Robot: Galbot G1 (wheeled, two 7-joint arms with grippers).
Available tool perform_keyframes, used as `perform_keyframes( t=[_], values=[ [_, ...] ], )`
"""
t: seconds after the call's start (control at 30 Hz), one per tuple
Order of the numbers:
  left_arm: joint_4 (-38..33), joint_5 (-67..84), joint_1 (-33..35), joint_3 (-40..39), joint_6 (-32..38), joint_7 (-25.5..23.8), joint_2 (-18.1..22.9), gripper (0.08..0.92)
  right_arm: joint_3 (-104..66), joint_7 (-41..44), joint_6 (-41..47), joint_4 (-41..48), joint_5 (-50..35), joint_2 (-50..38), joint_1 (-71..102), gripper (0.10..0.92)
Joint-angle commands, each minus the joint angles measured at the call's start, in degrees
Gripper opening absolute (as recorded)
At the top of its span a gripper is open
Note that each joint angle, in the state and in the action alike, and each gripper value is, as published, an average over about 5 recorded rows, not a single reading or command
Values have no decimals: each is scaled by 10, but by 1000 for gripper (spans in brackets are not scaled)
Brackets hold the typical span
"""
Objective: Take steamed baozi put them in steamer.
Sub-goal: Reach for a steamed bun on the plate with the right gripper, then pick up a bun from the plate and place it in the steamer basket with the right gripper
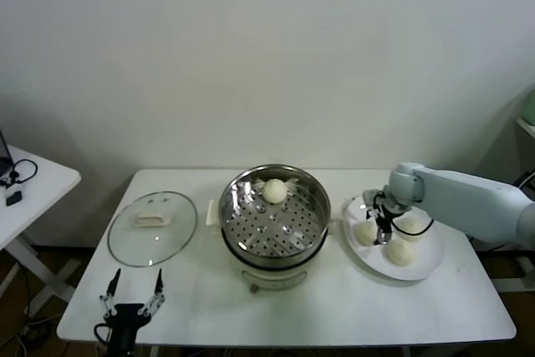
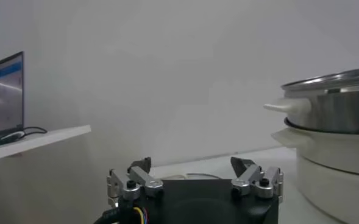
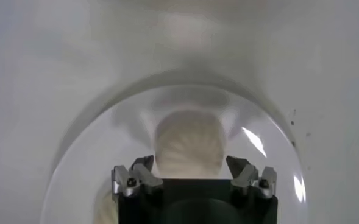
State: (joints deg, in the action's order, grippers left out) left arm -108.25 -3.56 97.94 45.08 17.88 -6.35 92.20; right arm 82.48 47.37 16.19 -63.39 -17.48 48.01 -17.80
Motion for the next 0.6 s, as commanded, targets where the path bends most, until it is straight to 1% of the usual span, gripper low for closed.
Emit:
perform_keyframes(
  t=[0.03,0.27,0.4,0.53,0.6],
  values=[
    [-1,-1,1,0,0,0,10,823,-12,4,0,7,4,-2,7,728],
    [-3,-3,2,-2,0,1,12,823,4,19,-11,-16,-8,-16,-35,675],
    [-5,-6,4,-2,1,1,15,823,30,27,-20,-40,-27,-32,-80,670],
    [-7,-7,7,-2,2,1,16,823,83,44,-32,-79,-65,-51,-167,670],
    [-6,-8,7,-3,2,1,15,823,127,57,-38,-102,-100,-56,-236,670]
  ],
)
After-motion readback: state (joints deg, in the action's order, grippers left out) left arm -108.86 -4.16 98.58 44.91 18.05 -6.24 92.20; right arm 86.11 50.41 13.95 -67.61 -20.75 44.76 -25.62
